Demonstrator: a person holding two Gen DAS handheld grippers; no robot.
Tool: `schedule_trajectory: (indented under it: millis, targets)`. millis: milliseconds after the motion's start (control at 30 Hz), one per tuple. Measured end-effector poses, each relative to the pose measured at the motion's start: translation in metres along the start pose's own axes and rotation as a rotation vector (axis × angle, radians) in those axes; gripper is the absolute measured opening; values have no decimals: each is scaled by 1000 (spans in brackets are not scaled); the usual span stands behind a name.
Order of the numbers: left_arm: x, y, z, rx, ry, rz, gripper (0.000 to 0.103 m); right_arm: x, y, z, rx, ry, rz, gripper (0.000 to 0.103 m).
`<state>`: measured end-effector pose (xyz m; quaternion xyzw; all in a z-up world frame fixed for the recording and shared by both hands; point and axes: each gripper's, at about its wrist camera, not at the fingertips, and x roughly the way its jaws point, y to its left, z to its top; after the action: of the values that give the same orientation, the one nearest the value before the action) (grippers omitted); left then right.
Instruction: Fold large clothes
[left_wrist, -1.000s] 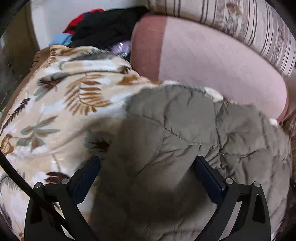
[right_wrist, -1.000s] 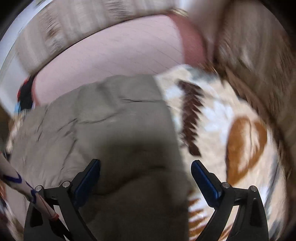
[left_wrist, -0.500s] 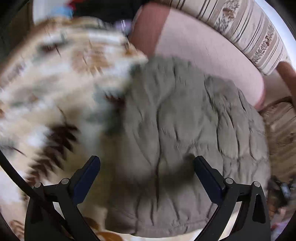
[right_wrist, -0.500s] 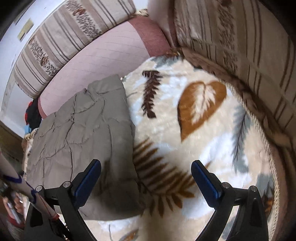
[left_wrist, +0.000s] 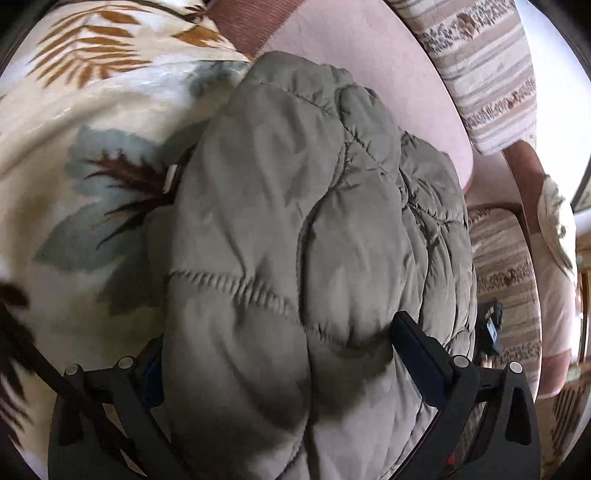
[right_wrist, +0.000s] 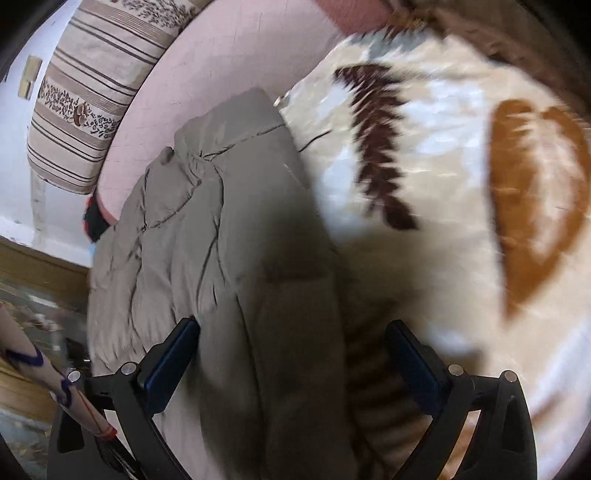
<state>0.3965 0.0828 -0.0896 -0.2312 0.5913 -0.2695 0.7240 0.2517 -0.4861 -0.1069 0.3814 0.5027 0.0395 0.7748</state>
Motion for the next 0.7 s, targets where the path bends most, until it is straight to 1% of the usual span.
schedule_trajectory:
  millis: [100, 167, 267, 300, 333, 367, 400, 433, 467, 500, 533, 567, 633, 700]
  targets:
    - [7, -1, 3, 40, 16, -8, 103, 11, 4, 6, -35, 20, 33, 103]
    - [10, -4, 4, 65, 12, 14, 103, 16, 8, 9, -61, 31, 57, 103]
    - [11, -20, -3, 101, -36, 117, 103, 23, 12, 14, -66, 27, 79, 103]
    - [10, -31, -8, 126, -67, 179, 103, 24, 13, 14, -61, 28, 86, 103]
    - [9, -38, -10, 140, -87, 212, 98, 24, 15, 14, -55, 24, 87, 97]
    - [7, -48, -15, 157, -116, 253, 90, 22, 16, 13, -52, 20, 93, 92]
    - [5, -54, -18, 165, -136, 280, 86, 20, 19, 11, -48, 19, 101, 79]
    - [2, -62, -21, 173, -160, 313, 76, 17, 24, 10, -48, 11, 95, 69]
    - [-2, -68, -23, 176, -178, 337, 65, 12, 29, 8, -60, 2, 81, 63]
    - [-6, -74, -25, 179, -196, 363, 59, 6, 36, 6, -77, -9, 67, 54]
    - [-12, -83, -28, 190, -214, 397, 51, 2, 40, 5, -87, -17, 61, 49]
    - [-16, -89, -29, 201, -225, 418, 45, -7, 49, 5, -106, -37, 56, 48]
    - [-23, -105, -32, 234, -251, 465, 40, -23, 61, 7, -125, -74, 74, 43]
    - [-32, -118, -34, 265, -278, 504, 36, -37, 71, 9, -140, -109, 99, 42]
